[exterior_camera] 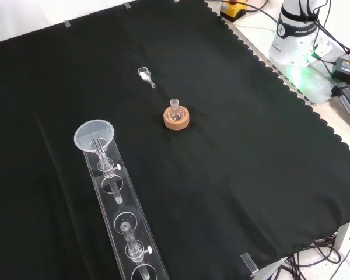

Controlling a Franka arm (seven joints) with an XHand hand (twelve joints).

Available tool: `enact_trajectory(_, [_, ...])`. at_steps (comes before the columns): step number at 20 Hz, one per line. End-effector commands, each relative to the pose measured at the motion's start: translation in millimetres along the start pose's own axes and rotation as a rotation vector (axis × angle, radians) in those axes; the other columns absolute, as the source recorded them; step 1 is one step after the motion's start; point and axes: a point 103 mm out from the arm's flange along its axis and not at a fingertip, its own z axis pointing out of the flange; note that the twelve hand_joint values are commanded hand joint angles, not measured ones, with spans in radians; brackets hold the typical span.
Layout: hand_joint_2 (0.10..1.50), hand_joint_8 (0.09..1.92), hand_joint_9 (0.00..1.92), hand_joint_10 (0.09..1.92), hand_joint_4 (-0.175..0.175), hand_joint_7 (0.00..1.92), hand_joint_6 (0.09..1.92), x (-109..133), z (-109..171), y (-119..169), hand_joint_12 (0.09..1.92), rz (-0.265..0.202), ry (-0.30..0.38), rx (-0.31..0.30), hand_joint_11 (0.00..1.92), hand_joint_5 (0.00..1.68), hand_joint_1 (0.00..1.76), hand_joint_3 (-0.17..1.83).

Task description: Pick up the funnel from the transparent funnel stand.

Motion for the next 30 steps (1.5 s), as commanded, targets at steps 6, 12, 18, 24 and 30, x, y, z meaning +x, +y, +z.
enact_trajectory(6, [0.88, 0.09, 0.00, 0.09, 0.071, 0.00, 0.09, 73.7, 51.5, 103.8, 0.09, -0.046, -0.022, 0.018, 0.04, 0.00, 0.16, 0.01])
enact_trajectory(12, [0.88, 0.09, 0.00, 0.09, 0.069, 0.00, 0.09, 81.2, 78.7, 127.7, 0.09, -0.070, -0.029, 0.081, 0.05, 0.00, 0.17, 0.01])
enact_trajectory(18, [0.88, 0.09, 0.00, 0.09, 0.068, 0.00, 0.09, 93.2, 94.9, 150.7, 0.14, -0.093, -0.032, 0.126, 0.03, 0.00, 0.17, 0.01])
enact_trajectory(24, [0.88, 0.09, 0.00, 0.09, 0.067, 0.00, 0.09, 79.9, 115.7, 168.2, 0.35, -0.104, -0.030, 0.185, 0.00, 0.00, 0.17, 0.00])
enact_trajectory(30, [0.88, 0.09, 0.00, 0.09, 0.067, 0.00, 0.09, 64.7, 139.2, 180.5, 0.36, -0.064, 0.006, 0.238, 0.00, 0.00, 0.17, 0.00])
